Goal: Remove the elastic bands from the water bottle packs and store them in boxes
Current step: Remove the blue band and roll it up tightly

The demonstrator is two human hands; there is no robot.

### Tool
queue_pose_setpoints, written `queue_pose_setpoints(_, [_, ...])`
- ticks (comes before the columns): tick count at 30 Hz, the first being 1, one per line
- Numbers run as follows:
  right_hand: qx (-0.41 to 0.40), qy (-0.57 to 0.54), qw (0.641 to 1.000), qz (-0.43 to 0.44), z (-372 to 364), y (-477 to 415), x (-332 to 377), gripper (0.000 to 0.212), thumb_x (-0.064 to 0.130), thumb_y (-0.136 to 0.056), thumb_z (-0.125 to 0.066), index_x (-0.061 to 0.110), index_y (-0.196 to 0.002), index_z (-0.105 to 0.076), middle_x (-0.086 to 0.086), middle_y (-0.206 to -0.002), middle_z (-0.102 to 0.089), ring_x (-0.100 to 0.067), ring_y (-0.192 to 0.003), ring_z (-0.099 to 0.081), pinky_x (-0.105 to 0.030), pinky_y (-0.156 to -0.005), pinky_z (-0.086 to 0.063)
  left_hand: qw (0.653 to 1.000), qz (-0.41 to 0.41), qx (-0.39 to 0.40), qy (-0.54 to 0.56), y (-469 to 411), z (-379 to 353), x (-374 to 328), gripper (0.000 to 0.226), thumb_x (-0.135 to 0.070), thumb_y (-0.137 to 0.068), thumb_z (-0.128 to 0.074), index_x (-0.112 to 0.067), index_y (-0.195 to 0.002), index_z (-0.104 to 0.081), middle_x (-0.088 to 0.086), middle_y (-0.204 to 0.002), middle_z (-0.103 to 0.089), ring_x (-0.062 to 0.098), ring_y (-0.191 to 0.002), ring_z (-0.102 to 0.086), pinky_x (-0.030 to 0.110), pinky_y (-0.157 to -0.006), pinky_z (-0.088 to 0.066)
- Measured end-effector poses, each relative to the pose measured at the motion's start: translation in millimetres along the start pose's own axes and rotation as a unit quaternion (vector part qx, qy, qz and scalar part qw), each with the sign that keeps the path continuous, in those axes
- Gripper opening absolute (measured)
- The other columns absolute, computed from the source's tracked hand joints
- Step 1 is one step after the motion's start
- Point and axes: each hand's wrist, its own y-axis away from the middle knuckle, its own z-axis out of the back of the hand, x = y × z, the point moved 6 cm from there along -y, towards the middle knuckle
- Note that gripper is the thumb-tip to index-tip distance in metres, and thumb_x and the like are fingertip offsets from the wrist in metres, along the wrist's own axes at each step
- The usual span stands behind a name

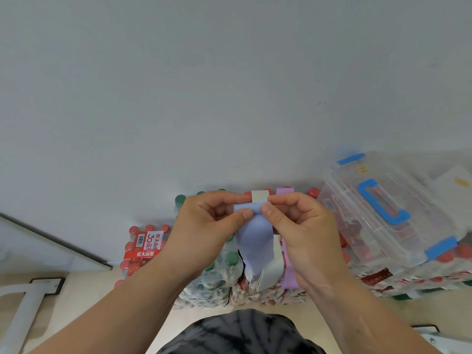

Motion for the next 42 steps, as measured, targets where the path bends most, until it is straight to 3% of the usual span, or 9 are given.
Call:
queue_pose_setpoints(3, [-0.011, -0.005, 1.0, -0.003, 1.2, 2.5, -3.3, 0.011, 0.037, -0.076, -0.08, 0.035, -0.086, -0.077, 0.001, -0.088, -0.081, -0.018, -0.086, -0.078, -0.037, -0.08, -0.062, 1.0, -0.004, -0.011, -0.02, 0.0, 1.0, 1.0, 0.031, -0.003, -0.087, -0.074, -0.032, -0.094, -0.08, 0.003, -0.085, -0.079, 0.015, -0.08, -0.075, 0.021, -0.068, -0.055])
queue_pose_setpoints(6, [0.003, -0.008, 1.0, -0.01, -0.5, 3.4, -4.1, 0.02, 0.019, -0.088, -0.078, 0.037, -0.096, -0.078, -0.003, -0.091, -0.08, -0.022, -0.09, -0.077, -0.043, -0.087, -0.06, 1.0, -0.01, -0.026, -0.008, 0.5, 2.9, 0.1, 0.035, -0.001, -0.087, -0.073, -0.035, -0.091, -0.08, 0.001, -0.089, -0.079, 0.015, -0.085, -0.075, 0.022, -0.073, -0.057])
queue_pose_setpoints(13, [0.024, -0.005, 0.999, -0.031, -2.3, 1.1, -6.6, 0.028, 0.009, -0.091, -0.075, 0.036, -0.101, -0.075, -0.007, -0.086, -0.079, -0.032, -0.084, -0.074, -0.053, -0.084, -0.059, 0.998, -0.013, -0.051, 0.042, -2.4, 5.6, -2.2, 0.033, 0.005, -0.082, -0.074, -0.027, -0.081, -0.081, 0.0, -0.086, -0.079, 0.012, -0.081, -0.073, 0.021, -0.073, -0.056])
queue_pose_setpoints(16, [0.046, 0.017, 0.997, -0.059, -4.1, -0.7, -13.5, 0.028, 0.007, -0.089, -0.077, 0.028, -0.107, -0.076, 0.0, -0.091, -0.081, -0.015, -0.089, -0.076, -0.042, -0.088, -0.062, 0.996, -0.007, -0.067, 0.064, -4.6, 8.8, -2.0, 0.025, 0.0, -0.08, -0.075, -0.024, -0.082, -0.081, 0.005, -0.082, -0.077, 0.014, -0.079, -0.07, 0.023, -0.072, -0.056])
queue_pose_setpoints(19, [0.069, 0.013, 0.994, -0.08, -4.5, -2.0, -17.6, 0.032, 0.006, -0.087, -0.078, 0.02, -0.116, -0.076, -0.002, -0.093, -0.08, -0.015, -0.092, -0.076, -0.033, -0.089, -0.06, 0.995, 0.005, -0.069, 0.075, -4.4, 8.1, 0.9, 0.022, -0.002, -0.082, -0.074, -0.022, -0.084, -0.08, 0.011, -0.085, -0.077, 0.018, -0.08, -0.07, 0.026, -0.073, -0.058])
queue_pose_setpoints(24, [0.11, 0.028, 0.992, -0.056, -4.7, -4.9, -10.6, 0.013, 0.009, -0.09, -0.076, 0.017, -0.098, -0.082, -0.011, -0.097, -0.08, -0.04, -0.099, -0.072, -0.058, -0.093, -0.057, 0.994, 0.024, -0.058, 0.094, -4.6, 5.1, 1.7, 0.021, -0.002, -0.085, -0.071, -0.022, -0.085, -0.08, 0.009, -0.086, -0.078, 0.016, -0.08, -0.073, 0.022, -0.068, -0.056])
queue_pose_setpoints(31, [0.119, 0.047, 0.991, -0.047, -4.8, -5.9, -5.7, 0.008, 0.014, -0.092, -0.074, 0.017, -0.09, -0.081, 0.001, -0.09, -0.08, -0.028, -0.089, -0.072, -0.045, -0.087, -0.059, 0.994, 0.026, -0.053, 0.087, -7.3, 1.3, -2.0, 0.021, 0.0, -0.088, -0.07, -0.019, -0.085, -0.079, 0.007, -0.084, -0.079, 0.014, -0.075, -0.073, 0.02, -0.063, -0.055])
queue_pose_setpoints(38, [0.098, 0.12, 0.988, -0.023, -2.7, -7.3, -4.2, 0.01, 0.018, -0.09, -0.077, 0.019, -0.08, -0.078, 0.004, -0.077, -0.075, -0.01, -0.07, -0.062, -0.042, -0.072, -0.056, 0.996, 0.037, -0.048, 0.07, -9.1, 3.1, 1.4, 0.022, 0.003, -0.088, -0.069, -0.017, -0.084, -0.077, 0.017, -0.086, -0.076, 0.026, -0.078, -0.072, 0.037, -0.069, -0.059])
queue_pose_setpoints(42, [0.088, 0.098, 0.991, -0.025, -1.6, -6.4, -5.8, 0.009, 0.014, -0.09, -0.078, 0.021, -0.086, -0.079, 0.004, -0.082, -0.079, -0.014, -0.077, -0.072, -0.035, -0.075, -0.06, 0.998, 0.014, -0.025, 0.056, -8.0, 1.2, -1.9, 0.037, 0.012, -0.085, -0.069, -0.023, -0.078, -0.079, 0.004, -0.08, -0.078, 0.016, -0.077, -0.074, 0.027, -0.069, -0.058])
